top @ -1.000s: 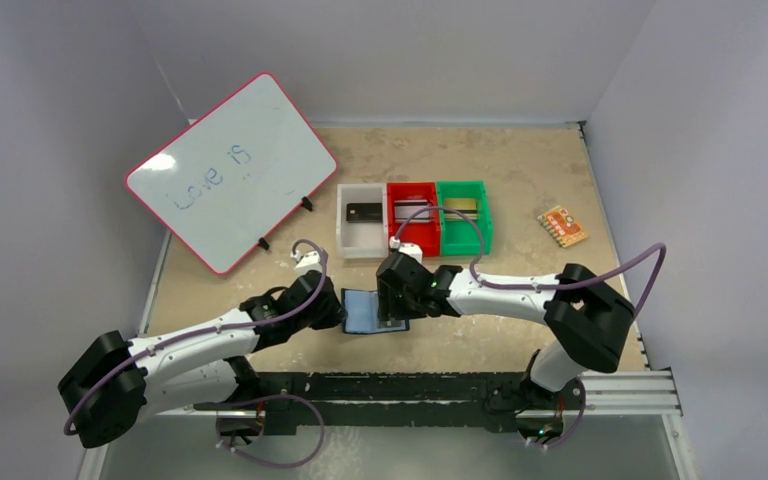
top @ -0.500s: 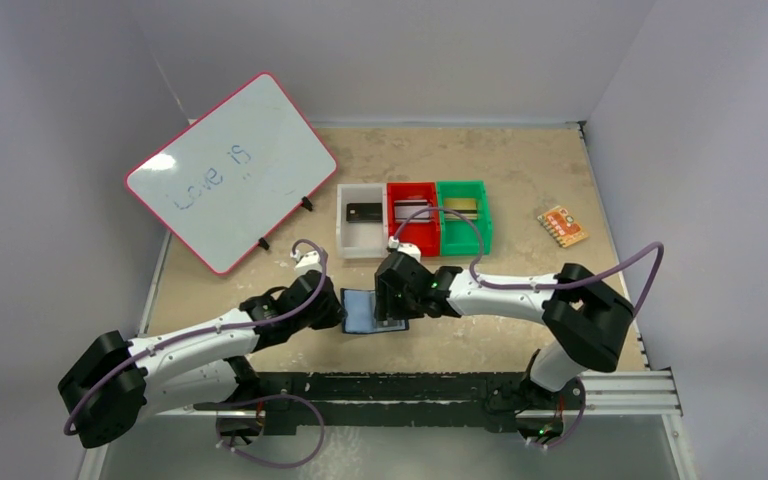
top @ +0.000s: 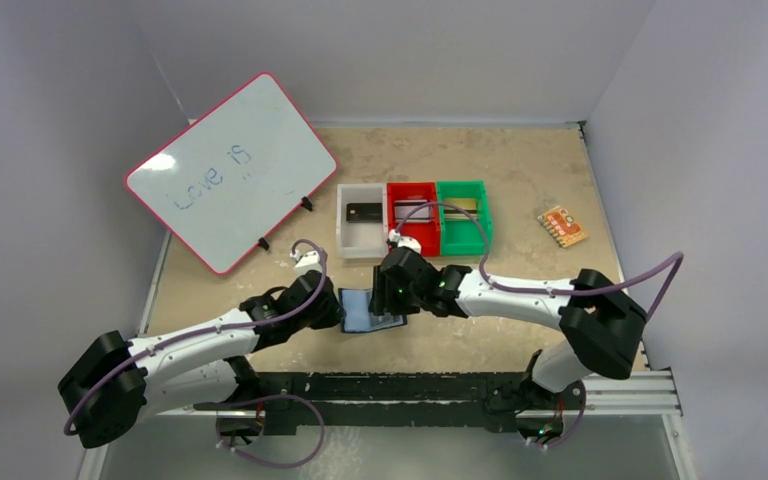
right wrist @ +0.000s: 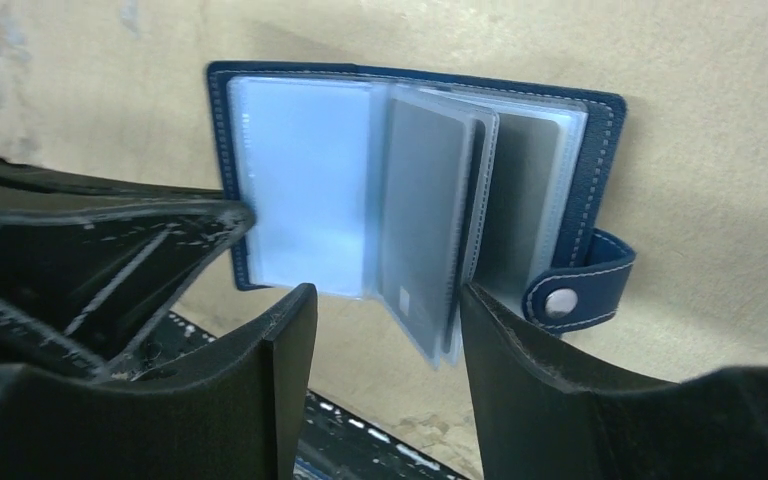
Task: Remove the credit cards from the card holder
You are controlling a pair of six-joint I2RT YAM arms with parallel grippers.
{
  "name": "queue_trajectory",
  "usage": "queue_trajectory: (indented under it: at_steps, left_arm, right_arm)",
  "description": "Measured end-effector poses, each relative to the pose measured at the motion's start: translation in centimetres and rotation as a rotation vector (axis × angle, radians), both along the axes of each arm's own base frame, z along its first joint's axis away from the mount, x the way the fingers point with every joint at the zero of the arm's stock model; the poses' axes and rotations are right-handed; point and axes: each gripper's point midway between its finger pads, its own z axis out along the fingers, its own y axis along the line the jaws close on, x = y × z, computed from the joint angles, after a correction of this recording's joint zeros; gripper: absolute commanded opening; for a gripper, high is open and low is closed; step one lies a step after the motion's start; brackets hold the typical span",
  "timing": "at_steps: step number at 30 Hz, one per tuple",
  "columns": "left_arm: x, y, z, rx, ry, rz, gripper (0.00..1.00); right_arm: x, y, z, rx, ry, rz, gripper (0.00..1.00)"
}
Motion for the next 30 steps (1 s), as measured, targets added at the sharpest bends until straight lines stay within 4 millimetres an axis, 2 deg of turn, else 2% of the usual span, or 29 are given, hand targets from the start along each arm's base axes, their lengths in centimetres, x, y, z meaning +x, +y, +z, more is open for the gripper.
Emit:
queue_trajectory:
  at_steps: [7,13,18,25,30]
  left_arm:
    - [0.0,0.0,0.0,-0.002,-0.002,0.001,0.0]
    - [-0.1,-0.2,0.1,-0.01,0.003,-0.007,0.0]
    - [-0.1,-0.3,0.1,-0.012,0.005,-0.009,0.0]
    - [-0.1,-0.3,0.1,-0.012,0.005,-0.01,0.0]
    - [-0.1,-0.3,0.1,-0.012,0.005,-0.01,0.0]
  right_arm:
    - [0.1,2.0,2.4,0.116,-0.024,0.031,0.57]
    - [0.0,3.2,3.1,0.176,-0.025,0.06,0.57]
    - [-0.2,3.0,1.9,0.148,-0.002,0.057,0.57]
    - [0.3,1.5,0.6,0.06,-0.01,0.013,0.61]
    - [0.7,1.6,0.0,0.028,-0.022,0.027,0.63]
